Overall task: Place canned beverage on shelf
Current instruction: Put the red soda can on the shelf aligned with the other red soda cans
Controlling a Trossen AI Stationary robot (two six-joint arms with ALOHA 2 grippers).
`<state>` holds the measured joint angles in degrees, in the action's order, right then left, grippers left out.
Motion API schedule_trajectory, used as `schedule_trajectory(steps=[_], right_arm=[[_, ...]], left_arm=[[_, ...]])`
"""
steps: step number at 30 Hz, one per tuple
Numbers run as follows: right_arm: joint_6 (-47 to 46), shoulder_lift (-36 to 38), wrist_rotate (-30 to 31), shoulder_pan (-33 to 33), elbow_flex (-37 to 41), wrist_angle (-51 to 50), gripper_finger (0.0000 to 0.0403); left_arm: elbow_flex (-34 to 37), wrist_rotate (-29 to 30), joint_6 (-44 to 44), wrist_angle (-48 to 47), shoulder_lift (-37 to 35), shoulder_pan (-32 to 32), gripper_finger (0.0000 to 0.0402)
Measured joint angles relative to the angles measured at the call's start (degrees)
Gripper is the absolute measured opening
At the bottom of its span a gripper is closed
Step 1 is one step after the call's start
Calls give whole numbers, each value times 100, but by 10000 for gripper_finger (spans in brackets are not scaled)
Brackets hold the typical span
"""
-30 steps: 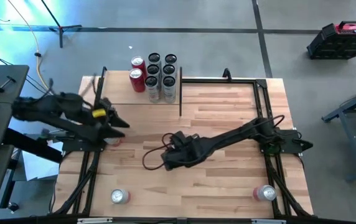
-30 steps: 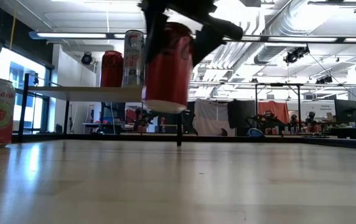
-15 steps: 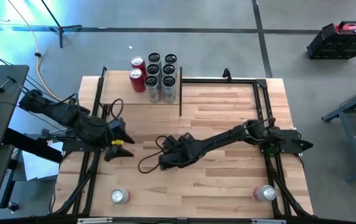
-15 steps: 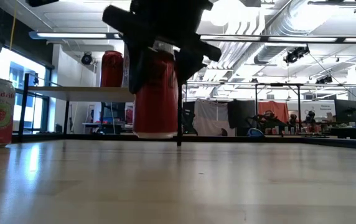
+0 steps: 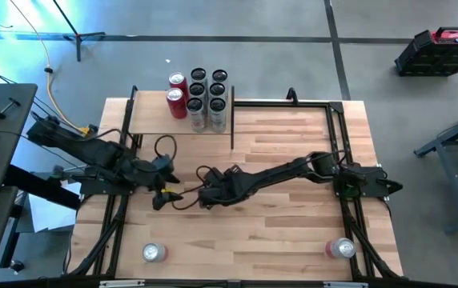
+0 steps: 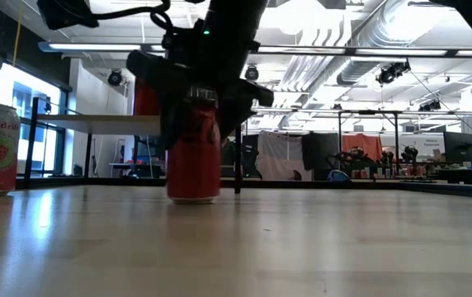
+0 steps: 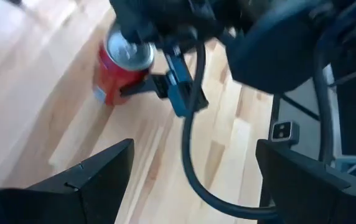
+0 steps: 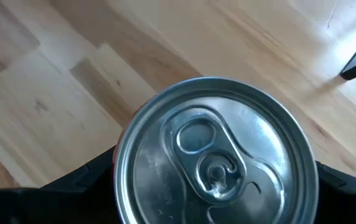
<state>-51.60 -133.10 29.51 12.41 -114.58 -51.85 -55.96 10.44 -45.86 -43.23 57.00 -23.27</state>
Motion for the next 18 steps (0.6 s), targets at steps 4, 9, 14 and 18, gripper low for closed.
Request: schedule_trajectory(steps=[4,9,14,18], right_arm=[[-262,-35,17,0,-7,-10,314],[-13,-85,-214,15,-94,-99,342],[154,-70,-323,56,-405,-287,347],[116,-70,-363,53,-791,-680,348]], left_arm=[[0,-421,5,6,191,0,326],[0,-550,282,12,248,0,326],[0,-547,401,-43,158,0,326],[-2,-277,575,-329,-47,0,326]])
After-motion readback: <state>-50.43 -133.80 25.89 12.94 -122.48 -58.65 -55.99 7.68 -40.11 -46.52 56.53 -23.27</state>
